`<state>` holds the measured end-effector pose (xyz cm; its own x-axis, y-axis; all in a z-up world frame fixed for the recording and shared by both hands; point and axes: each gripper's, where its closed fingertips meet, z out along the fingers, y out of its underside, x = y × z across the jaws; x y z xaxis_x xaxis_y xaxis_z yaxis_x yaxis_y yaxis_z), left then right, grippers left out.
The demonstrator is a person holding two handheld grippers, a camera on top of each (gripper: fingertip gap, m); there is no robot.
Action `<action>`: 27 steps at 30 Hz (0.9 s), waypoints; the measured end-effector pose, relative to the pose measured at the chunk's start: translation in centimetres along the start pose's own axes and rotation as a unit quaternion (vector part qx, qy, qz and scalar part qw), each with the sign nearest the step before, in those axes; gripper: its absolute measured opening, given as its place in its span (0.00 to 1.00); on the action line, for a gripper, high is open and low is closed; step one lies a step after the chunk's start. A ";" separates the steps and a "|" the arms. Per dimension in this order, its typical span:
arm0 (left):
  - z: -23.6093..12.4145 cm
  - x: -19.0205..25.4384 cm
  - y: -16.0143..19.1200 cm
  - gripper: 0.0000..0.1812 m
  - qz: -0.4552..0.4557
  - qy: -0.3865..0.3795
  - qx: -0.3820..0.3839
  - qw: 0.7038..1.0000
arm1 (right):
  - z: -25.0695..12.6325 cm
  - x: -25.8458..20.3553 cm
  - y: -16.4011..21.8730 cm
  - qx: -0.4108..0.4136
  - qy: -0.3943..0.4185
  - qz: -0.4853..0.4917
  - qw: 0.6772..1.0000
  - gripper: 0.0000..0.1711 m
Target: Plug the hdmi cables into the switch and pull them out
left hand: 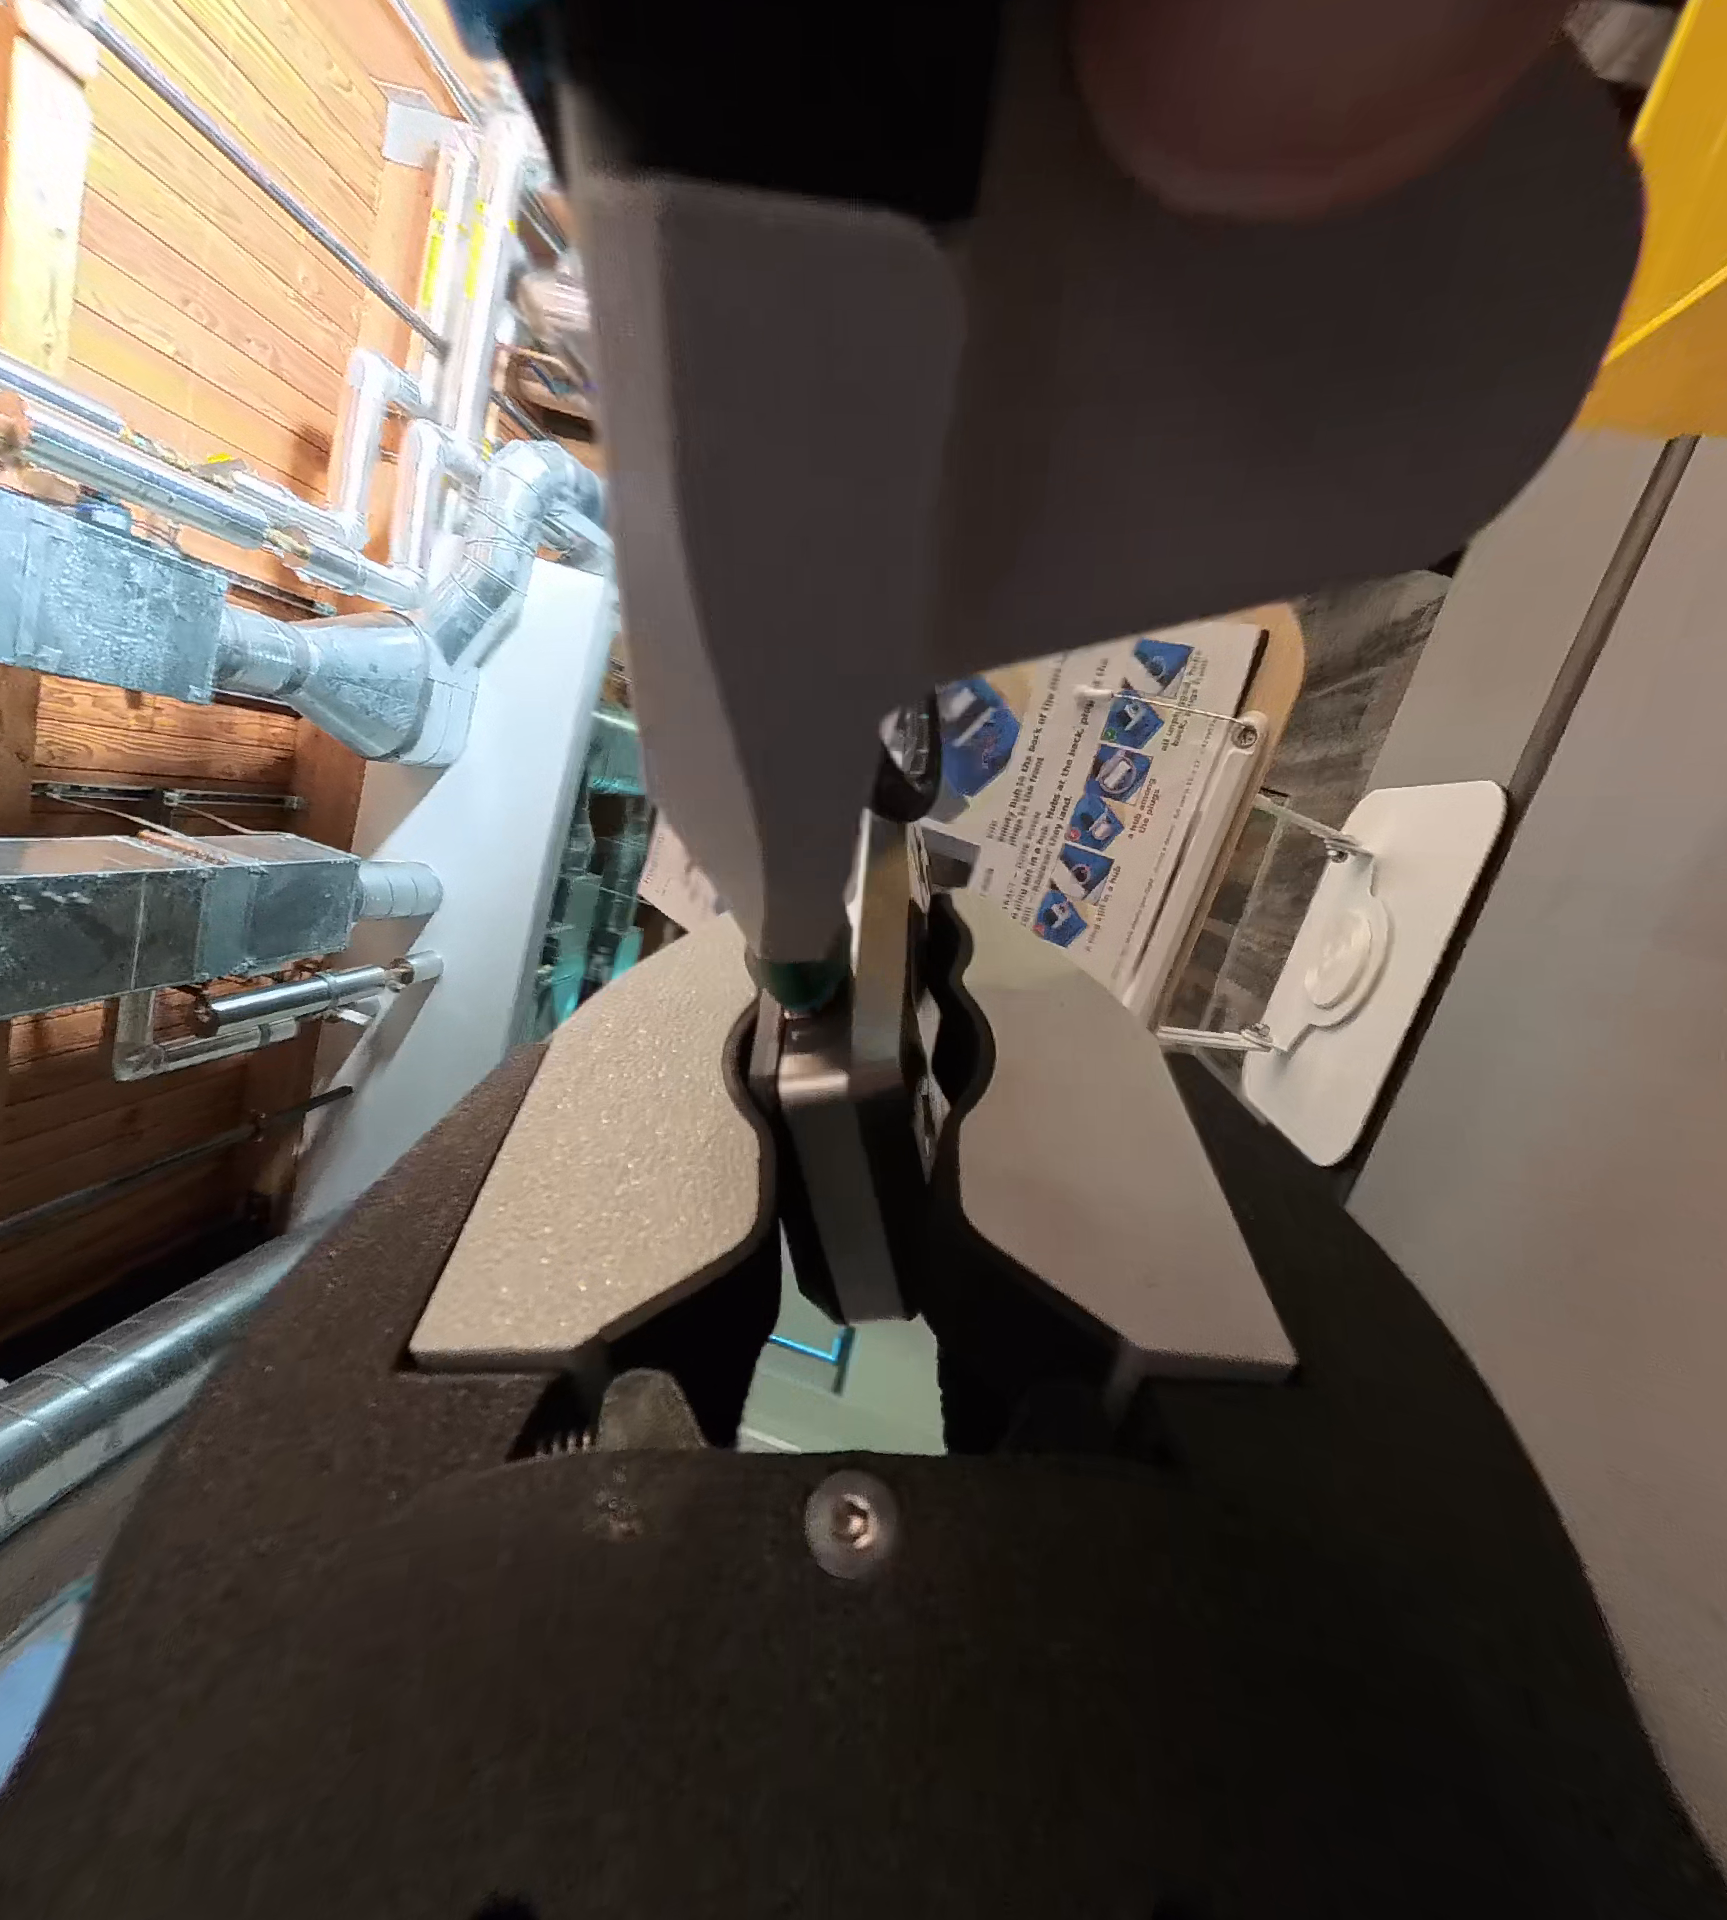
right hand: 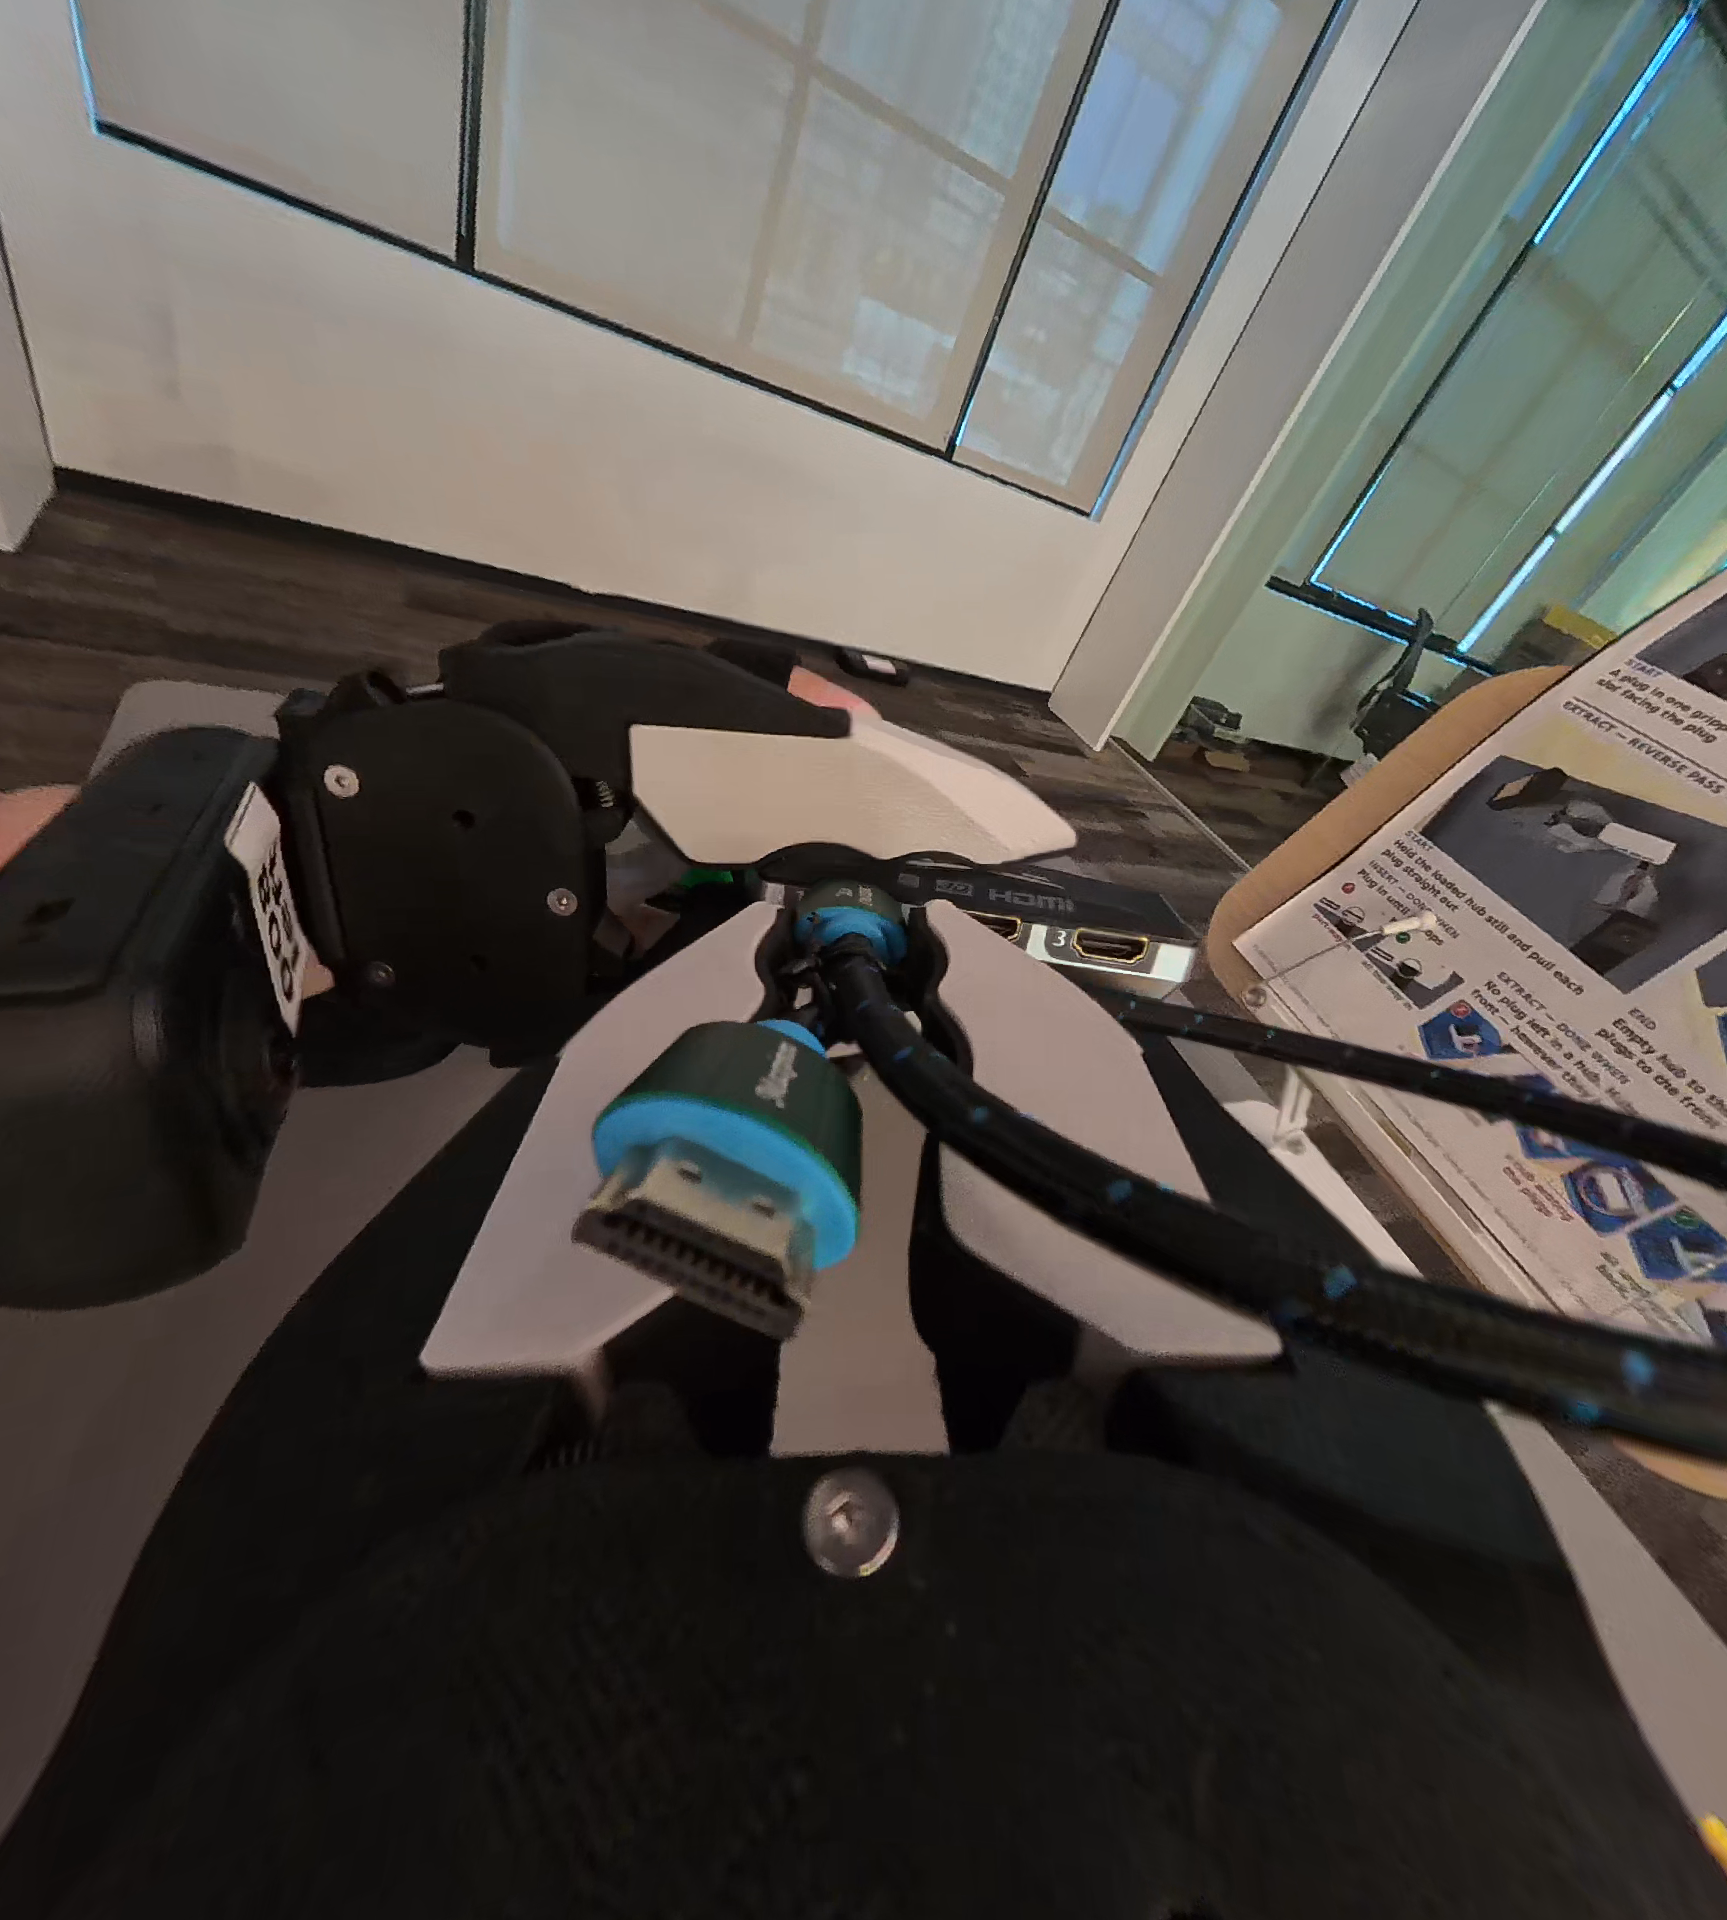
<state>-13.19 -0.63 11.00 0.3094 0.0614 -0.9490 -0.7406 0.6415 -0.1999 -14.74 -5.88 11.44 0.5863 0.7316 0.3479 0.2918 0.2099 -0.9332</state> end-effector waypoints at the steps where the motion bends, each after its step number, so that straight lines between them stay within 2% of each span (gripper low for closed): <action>1: 0.0 -0.2 0.0 0.15 0.006 -0.012 0.008 1.000 | 0.0 0.1 -0.1 0.008 -0.003 0.006 1.000 0.13; 6: 0.1 0.4 0.2 0.15 -0.033 0.023 0.000 0.999 | -0.1 0.4 -0.2 0.018 -0.011 0.022 1.000 0.13; 12: 0.3 0.0 0.9 0.23 -0.061 0.030 -0.027 0.997 | -0.2 0.5 -0.3 0.019 0.001 0.011 1.000 0.13; 15: 0.3 0.1 1.2 0.22 -0.067 0.039 -0.031 0.996 | -0.5 0.6 -0.7 0.027 0.003 0.005 1.000 0.12; 16: 0.3 0.3 1.1 0.17 -0.067 0.044 -0.028 0.996 | -0.6 0.5 -0.8 0.030 0.001 0.005 1.000 0.12; 17: 0.2 0.2 1.1 0.16 -0.065 0.042 -0.025 0.997 | -0.7 0.5 -0.8 0.029 -0.001 0.005 1.000 0.12; 22: -0.4 -1.3 0.6 0.15 -0.032 -0.003 -0.009 0.999 | -1.0 -0.3 -1.6 0.051 -0.016 0.006 0.999 0.13; 27: -2.0 -2.9 -1.2 0.14 0.003 -0.053 0.046 0.998 | -1.7 -1.4 -2.8 0.088 -0.042 -0.015 0.995 0.13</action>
<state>-14.35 -3.09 13.50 0.3697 0.1422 -0.9182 -0.6867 0.7075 -0.1669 -15.13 -8.61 13.72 0.5116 0.7735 0.3743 0.1668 0.3379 -0.9263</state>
